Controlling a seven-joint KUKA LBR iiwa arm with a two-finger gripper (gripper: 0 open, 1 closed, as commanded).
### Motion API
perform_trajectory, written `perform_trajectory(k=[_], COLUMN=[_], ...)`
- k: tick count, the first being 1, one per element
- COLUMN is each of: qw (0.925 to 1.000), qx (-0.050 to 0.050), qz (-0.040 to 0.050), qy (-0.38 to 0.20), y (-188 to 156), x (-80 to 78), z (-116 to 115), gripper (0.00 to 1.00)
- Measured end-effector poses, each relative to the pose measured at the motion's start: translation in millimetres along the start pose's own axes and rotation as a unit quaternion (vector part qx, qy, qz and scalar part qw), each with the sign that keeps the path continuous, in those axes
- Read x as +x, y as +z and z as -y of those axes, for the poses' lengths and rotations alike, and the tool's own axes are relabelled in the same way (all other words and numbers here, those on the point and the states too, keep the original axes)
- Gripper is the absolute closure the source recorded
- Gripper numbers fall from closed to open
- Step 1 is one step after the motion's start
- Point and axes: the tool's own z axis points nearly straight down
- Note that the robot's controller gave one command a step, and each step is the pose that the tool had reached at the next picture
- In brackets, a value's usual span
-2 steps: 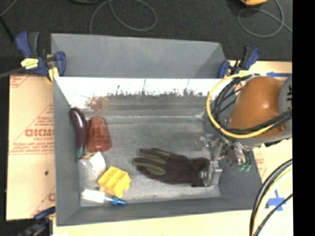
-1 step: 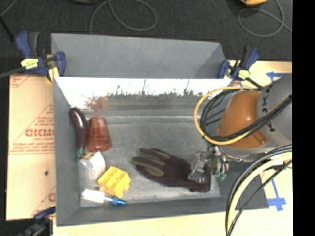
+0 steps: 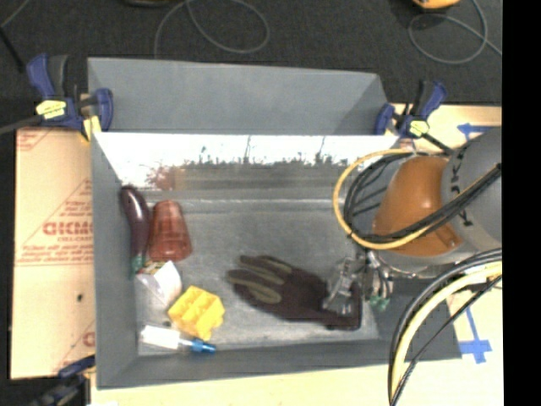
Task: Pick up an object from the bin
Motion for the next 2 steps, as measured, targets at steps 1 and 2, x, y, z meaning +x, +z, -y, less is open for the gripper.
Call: perform_trajectory(k=[1, 2], qw=[1.0000, 0.9999], qx=[0.000, 0.000], qz=[0.0000, 0.0016], qy=[0.000, -0.016], y=[0, -123], x=[0.0, -11.5], z=[0, 10], gripper=[1.00, 1.00])
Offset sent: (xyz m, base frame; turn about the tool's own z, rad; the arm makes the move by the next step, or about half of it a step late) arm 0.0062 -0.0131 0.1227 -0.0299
